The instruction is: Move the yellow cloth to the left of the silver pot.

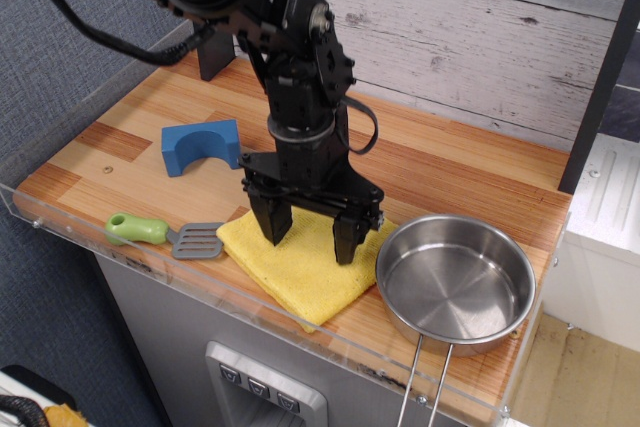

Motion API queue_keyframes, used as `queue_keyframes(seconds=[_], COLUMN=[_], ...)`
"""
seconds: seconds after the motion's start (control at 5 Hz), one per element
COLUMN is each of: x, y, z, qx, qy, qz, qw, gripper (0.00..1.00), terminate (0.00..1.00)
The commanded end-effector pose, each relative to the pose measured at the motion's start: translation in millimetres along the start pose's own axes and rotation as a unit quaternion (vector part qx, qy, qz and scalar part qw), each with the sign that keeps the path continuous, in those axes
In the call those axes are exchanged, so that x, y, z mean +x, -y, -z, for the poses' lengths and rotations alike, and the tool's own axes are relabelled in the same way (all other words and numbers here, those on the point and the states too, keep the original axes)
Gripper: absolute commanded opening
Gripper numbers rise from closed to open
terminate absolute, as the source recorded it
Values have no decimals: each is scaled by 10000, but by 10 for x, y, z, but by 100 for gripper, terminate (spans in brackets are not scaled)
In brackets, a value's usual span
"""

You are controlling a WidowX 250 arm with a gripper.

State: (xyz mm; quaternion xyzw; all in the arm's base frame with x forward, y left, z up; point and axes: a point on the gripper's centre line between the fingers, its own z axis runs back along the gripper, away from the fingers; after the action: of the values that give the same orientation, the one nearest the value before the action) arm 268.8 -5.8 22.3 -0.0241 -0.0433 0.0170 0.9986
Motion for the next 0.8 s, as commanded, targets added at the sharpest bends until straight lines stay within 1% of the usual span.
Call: queue_keyframes(seconds=[0.0,0.2,0.6], x=[107,139,205], y=[46,91,183], z=[-273,-447,-1009], qx=[-35,-58,-81], qy=[414,551,925], qz=[134,214,305], qw=[9990,9982,9952], gripper=[100,100,100], terminate=[0,0,0])
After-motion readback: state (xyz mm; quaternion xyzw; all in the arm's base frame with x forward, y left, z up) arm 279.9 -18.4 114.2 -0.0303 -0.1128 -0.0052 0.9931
